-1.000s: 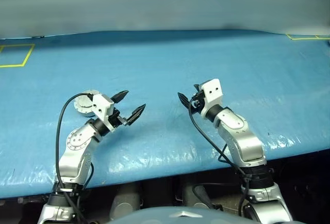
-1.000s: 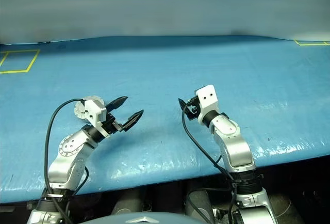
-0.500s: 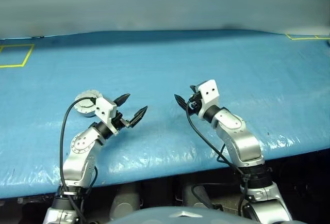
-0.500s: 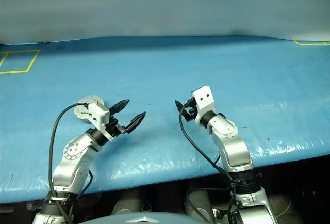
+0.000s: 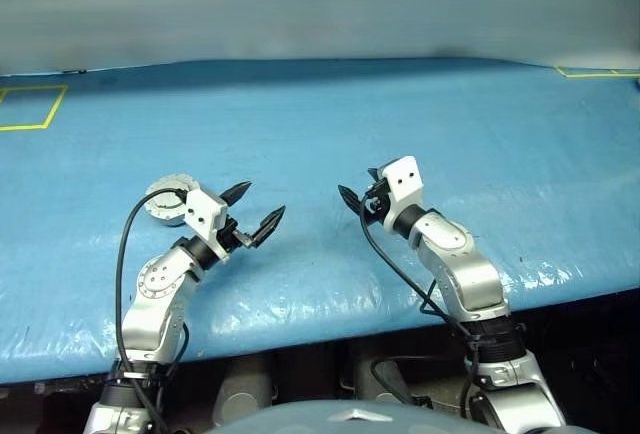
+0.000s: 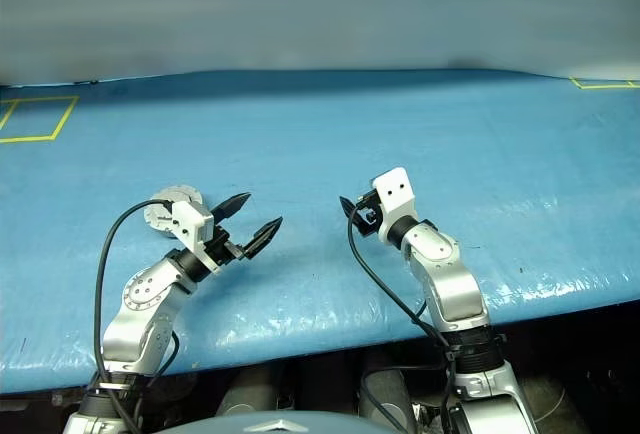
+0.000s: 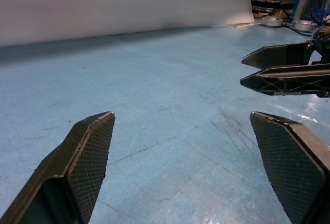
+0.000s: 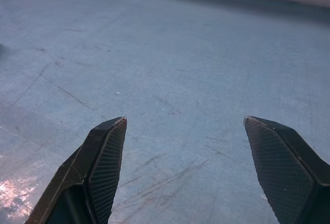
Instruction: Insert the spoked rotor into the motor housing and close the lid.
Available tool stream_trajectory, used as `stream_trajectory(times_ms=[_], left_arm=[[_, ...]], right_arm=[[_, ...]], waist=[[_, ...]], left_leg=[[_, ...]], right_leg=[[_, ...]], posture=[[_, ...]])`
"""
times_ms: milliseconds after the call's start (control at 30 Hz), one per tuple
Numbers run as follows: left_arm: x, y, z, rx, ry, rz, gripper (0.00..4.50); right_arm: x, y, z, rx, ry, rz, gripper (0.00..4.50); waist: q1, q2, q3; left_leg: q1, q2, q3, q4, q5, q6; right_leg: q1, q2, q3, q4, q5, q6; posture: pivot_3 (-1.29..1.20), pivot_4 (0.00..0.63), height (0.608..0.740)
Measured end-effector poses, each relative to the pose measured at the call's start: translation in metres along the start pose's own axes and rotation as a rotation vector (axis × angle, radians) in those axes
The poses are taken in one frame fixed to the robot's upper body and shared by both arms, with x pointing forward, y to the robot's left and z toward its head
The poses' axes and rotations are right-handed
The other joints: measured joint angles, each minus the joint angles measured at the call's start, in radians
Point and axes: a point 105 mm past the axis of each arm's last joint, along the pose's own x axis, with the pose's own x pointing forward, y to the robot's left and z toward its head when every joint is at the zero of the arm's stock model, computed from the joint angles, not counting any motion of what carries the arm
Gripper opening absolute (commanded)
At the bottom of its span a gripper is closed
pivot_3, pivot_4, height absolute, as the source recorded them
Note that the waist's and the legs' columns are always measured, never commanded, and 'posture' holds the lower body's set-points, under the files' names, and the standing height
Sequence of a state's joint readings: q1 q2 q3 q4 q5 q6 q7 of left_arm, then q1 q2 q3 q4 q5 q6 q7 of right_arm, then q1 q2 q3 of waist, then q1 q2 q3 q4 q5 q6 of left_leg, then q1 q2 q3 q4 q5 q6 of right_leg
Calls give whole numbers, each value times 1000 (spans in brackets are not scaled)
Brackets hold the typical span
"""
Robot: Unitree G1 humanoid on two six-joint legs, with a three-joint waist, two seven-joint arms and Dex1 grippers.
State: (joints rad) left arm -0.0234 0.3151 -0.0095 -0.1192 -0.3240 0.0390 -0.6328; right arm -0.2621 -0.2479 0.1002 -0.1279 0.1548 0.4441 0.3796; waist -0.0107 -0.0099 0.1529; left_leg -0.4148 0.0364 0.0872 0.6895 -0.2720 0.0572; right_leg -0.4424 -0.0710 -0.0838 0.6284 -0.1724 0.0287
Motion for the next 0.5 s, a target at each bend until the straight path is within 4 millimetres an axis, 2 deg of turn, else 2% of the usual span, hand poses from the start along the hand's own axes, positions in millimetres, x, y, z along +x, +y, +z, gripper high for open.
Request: stream_trajectory(times_ms=[500], left_arm=[[2, 0, 3, 6, -7, -4, 4480]], right_arm=[[0, -1, 0, -8, 2, -15, 3840]], waist=[[0, 0, 0]], left_leg=[[0, 0, 0, 0, 0, 0]], right_leg=[[0, 0, 0, 0, 0, 0]], posture=[[0, 150, 740]])
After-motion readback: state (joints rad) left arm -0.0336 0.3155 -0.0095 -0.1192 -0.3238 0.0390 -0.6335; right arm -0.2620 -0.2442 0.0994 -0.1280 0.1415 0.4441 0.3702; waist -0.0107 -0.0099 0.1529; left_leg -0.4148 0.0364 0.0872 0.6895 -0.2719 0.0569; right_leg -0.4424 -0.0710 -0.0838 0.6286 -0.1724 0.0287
